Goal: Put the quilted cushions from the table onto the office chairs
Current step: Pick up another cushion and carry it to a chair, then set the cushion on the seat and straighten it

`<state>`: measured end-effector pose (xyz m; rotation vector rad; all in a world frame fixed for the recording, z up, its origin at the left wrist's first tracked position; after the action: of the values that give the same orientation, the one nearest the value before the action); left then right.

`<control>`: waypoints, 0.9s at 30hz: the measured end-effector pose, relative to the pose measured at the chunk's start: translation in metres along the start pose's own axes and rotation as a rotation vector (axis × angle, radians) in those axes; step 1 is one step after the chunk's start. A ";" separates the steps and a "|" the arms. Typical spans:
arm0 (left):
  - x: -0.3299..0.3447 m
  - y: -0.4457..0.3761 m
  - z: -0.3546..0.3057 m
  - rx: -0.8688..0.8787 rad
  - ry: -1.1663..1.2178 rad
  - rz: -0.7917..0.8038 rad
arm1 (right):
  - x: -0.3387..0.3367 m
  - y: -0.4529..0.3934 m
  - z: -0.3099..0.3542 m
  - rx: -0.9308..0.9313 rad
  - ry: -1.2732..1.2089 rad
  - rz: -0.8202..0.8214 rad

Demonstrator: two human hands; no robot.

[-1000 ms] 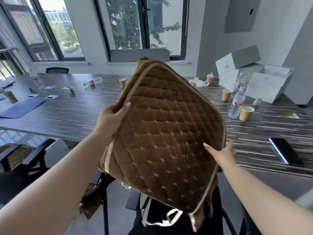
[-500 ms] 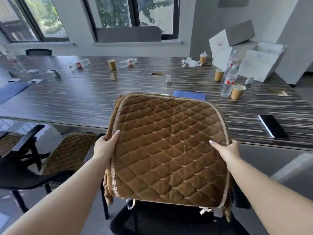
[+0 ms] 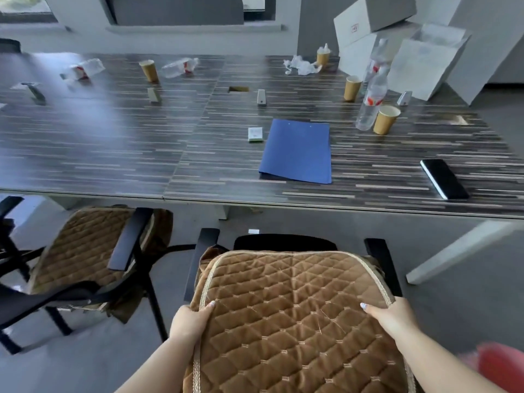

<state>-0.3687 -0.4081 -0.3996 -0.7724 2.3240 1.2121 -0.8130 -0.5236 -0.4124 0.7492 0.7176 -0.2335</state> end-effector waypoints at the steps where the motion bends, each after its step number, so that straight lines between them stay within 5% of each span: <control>1: 0.005 -0.007 0.001 -0.016 -0.008 0.011 | 0.006 -0.011 -0.003 0.012 0.013 -0.005; 13: 0.091 -0.138 -0.072 0.067 -0.007 0.116 | 0.059 -0.122 0.076 -0.099 0.115 -0.165; 27: 0.201 -0.252 0.039 -0.103 -0.203 0.085 | 0.180 -0.219 -0.017 0.052 0.214 -0.090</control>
<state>-0.3581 -0.5511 -0.6914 -0.5594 2.1628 1.3874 -0.7842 -0.6601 -0.6597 0.8004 0.9525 -0.2566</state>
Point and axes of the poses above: each hand's wrist, its own y-axis away from the middle knuckle, its own x-axis out of the palm, z = x × y, the point moved 7 cm from there along -y, towards the middle knuckle, and after that the axes turned 4 degrees about -z, right-handed, at the moved point
